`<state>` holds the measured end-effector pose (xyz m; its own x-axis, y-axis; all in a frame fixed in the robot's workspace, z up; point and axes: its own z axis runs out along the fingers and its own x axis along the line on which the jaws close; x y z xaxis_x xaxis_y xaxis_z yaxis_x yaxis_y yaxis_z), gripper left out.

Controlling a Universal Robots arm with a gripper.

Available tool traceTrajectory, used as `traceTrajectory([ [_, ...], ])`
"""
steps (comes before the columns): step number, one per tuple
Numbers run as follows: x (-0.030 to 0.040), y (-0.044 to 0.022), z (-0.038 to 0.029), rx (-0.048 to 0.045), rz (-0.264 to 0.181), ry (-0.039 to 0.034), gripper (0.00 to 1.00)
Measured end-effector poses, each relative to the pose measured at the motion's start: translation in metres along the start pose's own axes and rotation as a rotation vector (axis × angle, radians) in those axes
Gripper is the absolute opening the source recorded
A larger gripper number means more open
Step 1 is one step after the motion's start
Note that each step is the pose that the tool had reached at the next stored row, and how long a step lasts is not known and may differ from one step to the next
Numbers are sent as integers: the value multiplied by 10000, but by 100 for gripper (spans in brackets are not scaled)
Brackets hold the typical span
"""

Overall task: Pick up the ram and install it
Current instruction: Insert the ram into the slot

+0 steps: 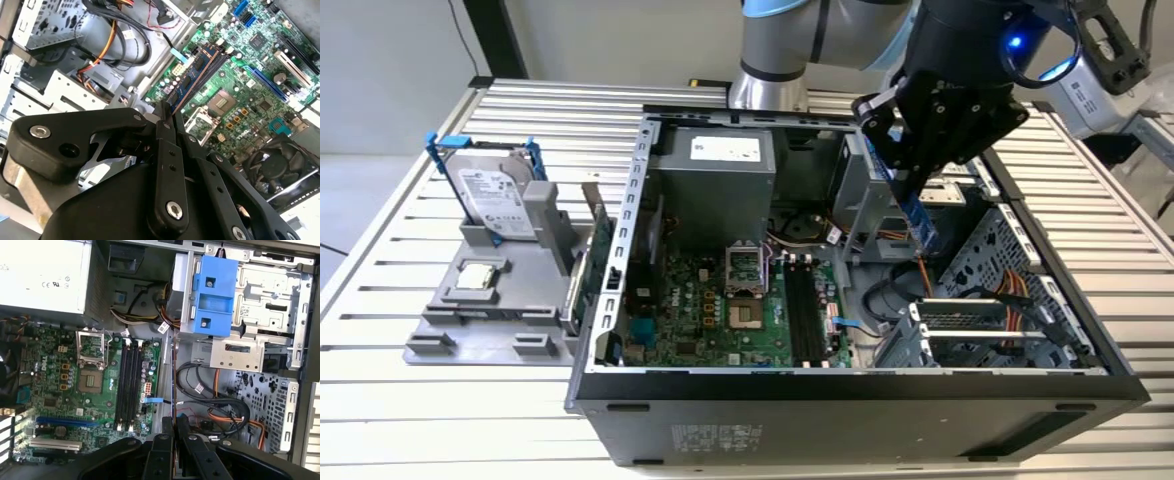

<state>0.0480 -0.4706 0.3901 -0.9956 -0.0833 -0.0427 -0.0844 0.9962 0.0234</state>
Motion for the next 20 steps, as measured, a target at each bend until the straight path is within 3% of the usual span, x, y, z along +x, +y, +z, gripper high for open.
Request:
traceTrajectory([
  [2,-1,0,1,-18,34,243,0],
  [4,0,0,2,-21,150,325,0],
  [15,0,-1,17,-25,1465,304,0],
  [20,0,0,22,-28,1475,317,0],
])
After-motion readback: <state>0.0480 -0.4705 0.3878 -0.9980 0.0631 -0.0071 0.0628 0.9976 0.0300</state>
